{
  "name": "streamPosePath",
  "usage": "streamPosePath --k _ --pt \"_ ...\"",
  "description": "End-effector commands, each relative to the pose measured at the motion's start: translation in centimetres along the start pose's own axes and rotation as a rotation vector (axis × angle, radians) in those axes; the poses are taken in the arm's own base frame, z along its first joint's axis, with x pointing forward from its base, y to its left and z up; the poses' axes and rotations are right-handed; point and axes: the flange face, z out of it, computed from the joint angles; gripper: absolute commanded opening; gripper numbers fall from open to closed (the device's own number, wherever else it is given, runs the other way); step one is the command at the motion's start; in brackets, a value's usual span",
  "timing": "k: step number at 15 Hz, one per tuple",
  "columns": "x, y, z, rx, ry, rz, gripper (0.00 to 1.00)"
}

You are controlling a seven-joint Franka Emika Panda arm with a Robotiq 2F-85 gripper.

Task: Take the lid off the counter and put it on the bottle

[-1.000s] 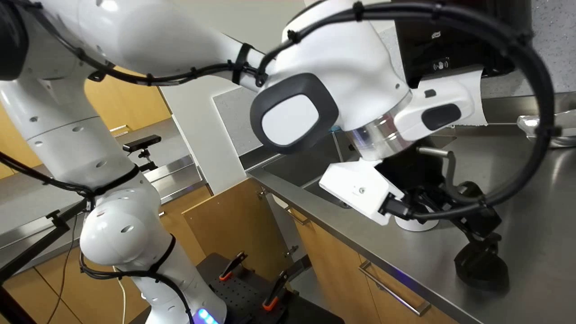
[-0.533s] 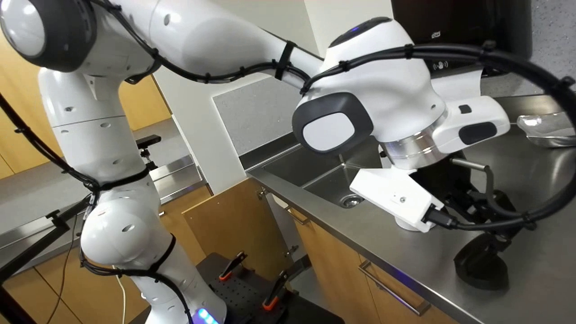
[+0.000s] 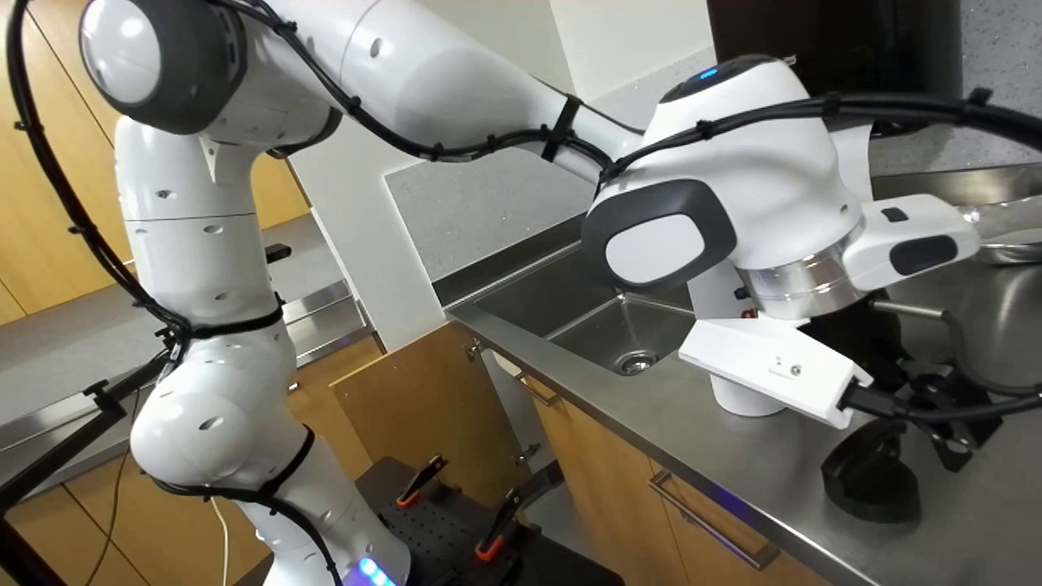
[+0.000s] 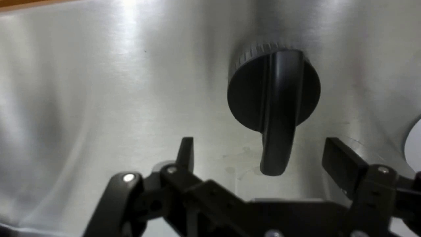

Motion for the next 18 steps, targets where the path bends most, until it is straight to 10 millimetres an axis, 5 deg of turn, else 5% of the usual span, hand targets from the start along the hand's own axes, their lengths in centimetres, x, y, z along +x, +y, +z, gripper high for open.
streamPosePath --k 1,11,18 --pt "0.7 0.7 1.0 0.015 -0.024 -0.014 0.73" --pt "1.6 0.8 1.2 -0.022 -0.037 0.008 0.0" --pt "4.0 1.4 -3.0 -0.127 -0.137 0.28 0.05"
